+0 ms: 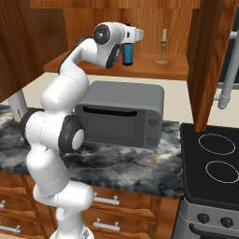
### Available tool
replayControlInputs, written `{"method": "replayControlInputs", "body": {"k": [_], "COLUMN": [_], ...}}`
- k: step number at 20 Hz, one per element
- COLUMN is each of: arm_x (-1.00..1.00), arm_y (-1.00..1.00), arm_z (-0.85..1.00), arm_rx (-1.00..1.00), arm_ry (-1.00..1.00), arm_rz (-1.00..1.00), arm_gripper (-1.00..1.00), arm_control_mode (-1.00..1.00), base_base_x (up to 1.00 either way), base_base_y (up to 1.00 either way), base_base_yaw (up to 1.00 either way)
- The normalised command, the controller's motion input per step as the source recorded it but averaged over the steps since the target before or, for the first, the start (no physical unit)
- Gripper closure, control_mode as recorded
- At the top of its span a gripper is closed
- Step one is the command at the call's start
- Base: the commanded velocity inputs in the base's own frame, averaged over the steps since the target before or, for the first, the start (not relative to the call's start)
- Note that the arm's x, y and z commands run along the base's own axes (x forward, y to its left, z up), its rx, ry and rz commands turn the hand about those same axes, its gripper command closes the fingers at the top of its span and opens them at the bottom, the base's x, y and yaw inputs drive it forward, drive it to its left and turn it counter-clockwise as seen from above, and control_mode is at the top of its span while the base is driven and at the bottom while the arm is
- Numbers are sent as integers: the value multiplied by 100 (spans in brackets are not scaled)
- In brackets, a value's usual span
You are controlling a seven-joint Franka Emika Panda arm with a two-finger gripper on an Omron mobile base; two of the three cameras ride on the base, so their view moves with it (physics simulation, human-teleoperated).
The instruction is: Get the candle and the beer from the cabinet and move them to the dining counter.
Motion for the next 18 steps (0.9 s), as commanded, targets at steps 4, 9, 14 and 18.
{"method": "replayControlInputs", "body": {"k": [4,9,14,18], "arm_x": [0,0,0,0], "arm_y": [0,0,0,0], "arm_z": [0,0,0,0], "arm_rx": [0,0,0,0], "arm_ry": [0,0,0,0], "arm_rz": [0,0,0,0], "arm_gripper": [100,100,100,100], "arm_control_mode": [-100,-100,-100,-100], "base_base_x": [0,0,0,0], "base_base_y": [0,0,0,0], "base_base_yaw": [0,0,0,0]}}
